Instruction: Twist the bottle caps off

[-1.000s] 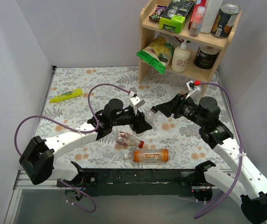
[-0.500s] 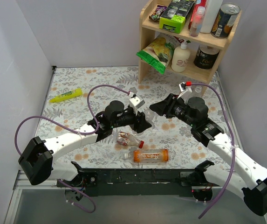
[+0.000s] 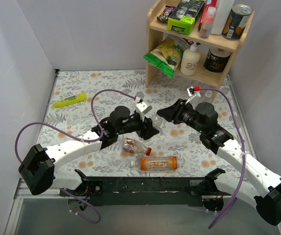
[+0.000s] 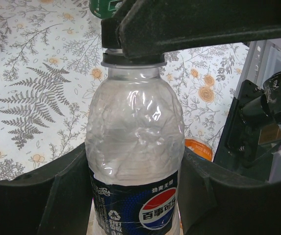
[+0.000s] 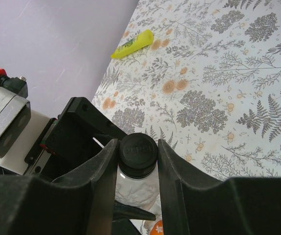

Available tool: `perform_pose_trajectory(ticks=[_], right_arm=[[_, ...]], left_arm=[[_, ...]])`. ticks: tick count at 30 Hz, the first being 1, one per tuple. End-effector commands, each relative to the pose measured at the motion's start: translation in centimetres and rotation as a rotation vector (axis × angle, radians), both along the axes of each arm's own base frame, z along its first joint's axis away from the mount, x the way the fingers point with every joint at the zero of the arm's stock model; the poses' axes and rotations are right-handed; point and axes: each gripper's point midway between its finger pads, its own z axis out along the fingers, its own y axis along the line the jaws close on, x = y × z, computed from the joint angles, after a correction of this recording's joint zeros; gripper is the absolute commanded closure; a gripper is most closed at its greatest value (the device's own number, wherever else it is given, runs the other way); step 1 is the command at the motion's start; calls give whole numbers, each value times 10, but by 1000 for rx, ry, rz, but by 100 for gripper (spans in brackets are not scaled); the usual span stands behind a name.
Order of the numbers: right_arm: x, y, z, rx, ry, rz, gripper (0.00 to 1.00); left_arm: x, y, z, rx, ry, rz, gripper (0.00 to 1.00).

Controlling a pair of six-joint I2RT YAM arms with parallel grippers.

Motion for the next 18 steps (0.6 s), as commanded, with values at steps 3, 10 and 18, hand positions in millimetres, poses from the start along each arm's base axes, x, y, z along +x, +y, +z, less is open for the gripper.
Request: perform_pose_trajectory(ticks=[3, 10, 18], right_arm=[[-10, 2, 26, 30, -183, 63, 99], [-26, 3, 45, 62, -320, 133, 99], [-53, 15, 71, 107, -470, 304, 99]], left_arm=[[-29, -5, 32, -110, -34, -139, 91], [-51, -3, 55, -241, 12, -287, 91], [-75, 9, 76, -372, 77, -482, 91]])
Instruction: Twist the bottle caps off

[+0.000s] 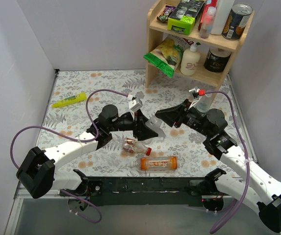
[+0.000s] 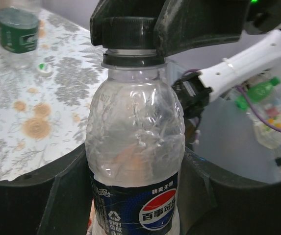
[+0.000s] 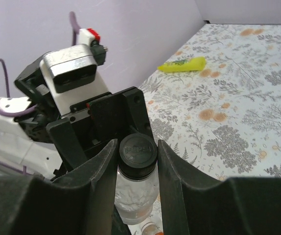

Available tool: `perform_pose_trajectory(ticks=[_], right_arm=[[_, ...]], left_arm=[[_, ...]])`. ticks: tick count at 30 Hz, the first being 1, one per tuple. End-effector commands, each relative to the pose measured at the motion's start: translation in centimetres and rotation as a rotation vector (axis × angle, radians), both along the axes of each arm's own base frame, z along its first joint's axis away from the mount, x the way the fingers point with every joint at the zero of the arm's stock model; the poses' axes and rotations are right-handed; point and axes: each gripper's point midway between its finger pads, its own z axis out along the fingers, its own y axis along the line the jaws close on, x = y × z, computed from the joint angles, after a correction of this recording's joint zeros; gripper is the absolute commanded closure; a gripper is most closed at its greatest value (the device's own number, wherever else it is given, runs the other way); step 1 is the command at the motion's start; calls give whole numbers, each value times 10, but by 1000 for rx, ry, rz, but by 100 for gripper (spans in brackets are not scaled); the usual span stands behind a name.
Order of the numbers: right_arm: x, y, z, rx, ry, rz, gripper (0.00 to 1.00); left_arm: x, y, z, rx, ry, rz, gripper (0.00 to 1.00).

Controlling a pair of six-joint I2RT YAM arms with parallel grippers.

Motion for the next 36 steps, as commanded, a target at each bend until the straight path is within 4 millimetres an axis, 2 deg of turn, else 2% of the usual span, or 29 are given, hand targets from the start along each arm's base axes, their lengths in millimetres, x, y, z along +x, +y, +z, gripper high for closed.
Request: perform_pose_trajectory(ticks=[1, 10, 12, 13, 15, 16, 18, 24, 27, 28, 29, 30, 31, 32, 33, 34, 35, 36], right_arm=[[-21, 8, 29, 29, -198, 126, 99], [-58, 19, 49, 36, -377, 356, 99], [-67, 22, 48, 25, -404, 426, 99], [-69, 23, 49, 25, -420, 446, 99], [-77, 25, 47, 16, -437, 511, 99], [-79, 26, 49, 19, -454, 526, 99], [-84, 27, 50, 11, -465, 570, 99], [-84, 27, 49, -24, -478, 590, 99], [-72, 26, 46, -66, -449, 514, 99], [-68, 26, 46, -75, -437, 491, 99], [-65, 24, 50, -82, -443, 463, 99], [-59, 23, 45, -101, -403, 425, 86], [-55, 21, 44, -111, -390, 400, 79], [-51, 19, 47, -119, -388, 360, 72], [-49, 17, 43, -130, -368, 345, 56], [-47, 15, 42, -132, -360, 327, 50], [-47, 13, 43, -133, -356, 308, 45], [-42, 11, 41, -143, -335, 274, 38]], left_arm=[[-42, 9, 44, -165, -24, -235, 91], [-66, 27, 55, -240, -7, -439, 91], [-71, 30, 56, -237, 48, -472, 91], [-76, 33, 60, -256, 4, -504, 91], [-77, 35, 56, -248, 86, -529, 92], [-82, 38, 60, -269, 49, -554, 92], [-81, 38, 55, -259, 124, -573, 93], [-77, 37, 52, -261, 125, -581, 96], [-71, 35, 52, -258, 118, -547, 96], [-67, 32, 47, -233, 161, -528, 96], [-62, 29, 44, -233, 128, -510, 96], [-58, 27, 45, -237, 113, -480, 96], [-53, 25, 42, -205, 166, -447, 96], [-47, 22, 39, -204, 91, -418, 96], [-40, 18, 40, -200, 80, -379, 96], [-37, 18, 35, -162, 123, -348, 96], [-32, 16, 32, -154, 69, -327, 96], [-27, 15, 29, -132, 95, -295, 96]])
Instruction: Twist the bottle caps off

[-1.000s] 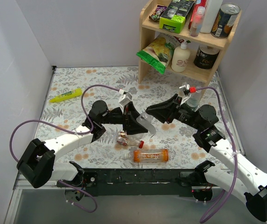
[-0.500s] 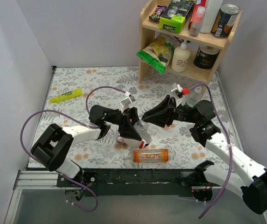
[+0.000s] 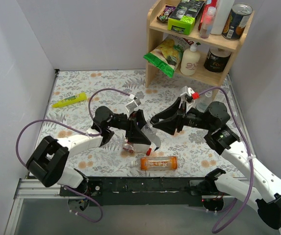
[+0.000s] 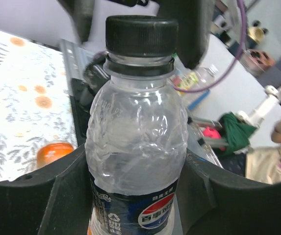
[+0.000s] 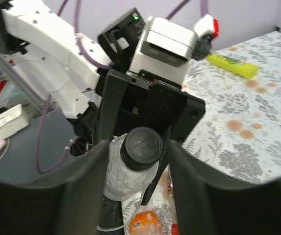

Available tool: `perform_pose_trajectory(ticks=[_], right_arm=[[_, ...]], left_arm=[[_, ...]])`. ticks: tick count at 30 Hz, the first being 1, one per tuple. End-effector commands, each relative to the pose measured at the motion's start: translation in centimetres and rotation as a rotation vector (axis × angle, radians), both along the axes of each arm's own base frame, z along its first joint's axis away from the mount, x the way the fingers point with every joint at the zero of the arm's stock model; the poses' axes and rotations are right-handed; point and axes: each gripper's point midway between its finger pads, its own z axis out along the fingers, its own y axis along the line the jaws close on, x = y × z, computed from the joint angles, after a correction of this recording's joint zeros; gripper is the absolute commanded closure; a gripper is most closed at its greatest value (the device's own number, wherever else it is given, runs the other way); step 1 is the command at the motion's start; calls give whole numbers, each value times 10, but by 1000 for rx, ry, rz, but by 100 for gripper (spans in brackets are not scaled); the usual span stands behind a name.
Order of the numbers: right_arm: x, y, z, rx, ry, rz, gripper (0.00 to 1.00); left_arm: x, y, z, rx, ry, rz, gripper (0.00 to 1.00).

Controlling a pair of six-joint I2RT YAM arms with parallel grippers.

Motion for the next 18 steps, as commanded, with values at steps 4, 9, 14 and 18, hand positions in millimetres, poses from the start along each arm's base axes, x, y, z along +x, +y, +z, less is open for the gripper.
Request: perform_pose_trajectory(ticks=[4, 9, 14, 18], right_arm=[[21, -19, 15, 1, -15, -213, 16], [40, -34, 20, 33, 77, -386, 9], [64, -48, 11, 55, 244, -569, 17], [73, -46, 4, 39, 292, -607, 22]], left_arm=[[42, -13, -2, 60, -81, 242, 96], [69, -15, -17, 170, -152, 421, 96], [89, -13, -19, 228, -214, 588, 96], [87, -16, -24, 270, -252, 621, 96]])
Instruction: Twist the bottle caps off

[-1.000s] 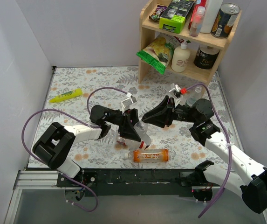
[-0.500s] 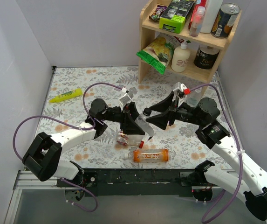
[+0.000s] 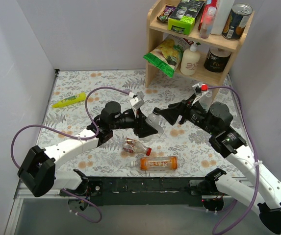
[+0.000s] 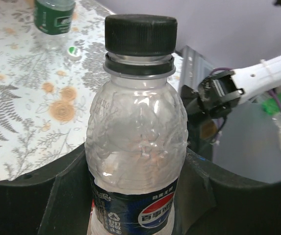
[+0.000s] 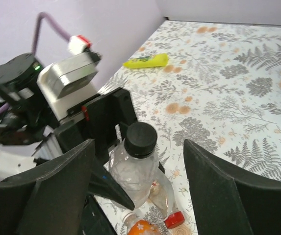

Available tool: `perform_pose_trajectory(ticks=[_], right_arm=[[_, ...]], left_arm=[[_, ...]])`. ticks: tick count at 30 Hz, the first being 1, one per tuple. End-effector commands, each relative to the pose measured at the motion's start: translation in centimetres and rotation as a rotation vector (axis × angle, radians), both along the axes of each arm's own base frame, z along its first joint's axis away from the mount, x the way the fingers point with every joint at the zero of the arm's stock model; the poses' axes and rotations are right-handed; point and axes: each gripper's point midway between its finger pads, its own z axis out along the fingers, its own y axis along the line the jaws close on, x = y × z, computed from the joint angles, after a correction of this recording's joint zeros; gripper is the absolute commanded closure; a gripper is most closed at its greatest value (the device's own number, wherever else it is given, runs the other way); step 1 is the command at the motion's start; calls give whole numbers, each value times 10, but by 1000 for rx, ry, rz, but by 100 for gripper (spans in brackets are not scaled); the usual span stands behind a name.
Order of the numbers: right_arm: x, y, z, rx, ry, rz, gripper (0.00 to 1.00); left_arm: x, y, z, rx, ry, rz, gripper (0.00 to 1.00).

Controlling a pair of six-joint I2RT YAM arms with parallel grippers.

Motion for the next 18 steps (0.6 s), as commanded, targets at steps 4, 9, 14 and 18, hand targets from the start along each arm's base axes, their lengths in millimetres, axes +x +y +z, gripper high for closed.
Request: perform_pose_trajectory(ticks=[4, 9, 14, 18], right_arm=[[18, 2, 14, 51, 60, -104, 25], [17, 15, 8, 40, 94, -77, 27], [18, 25, 0, 31, 119, -57, 28], [19, 29, -7, 13, 140, -52, 28]], left_arm=[[13, 1, 7, 76, -115, 119, 96], [13, 1, 6, 86, -125, 128, 96], [14, 1, 6, 92, -129, 133, 96], [13, 1, 6, 94, -136, 137, 96]])
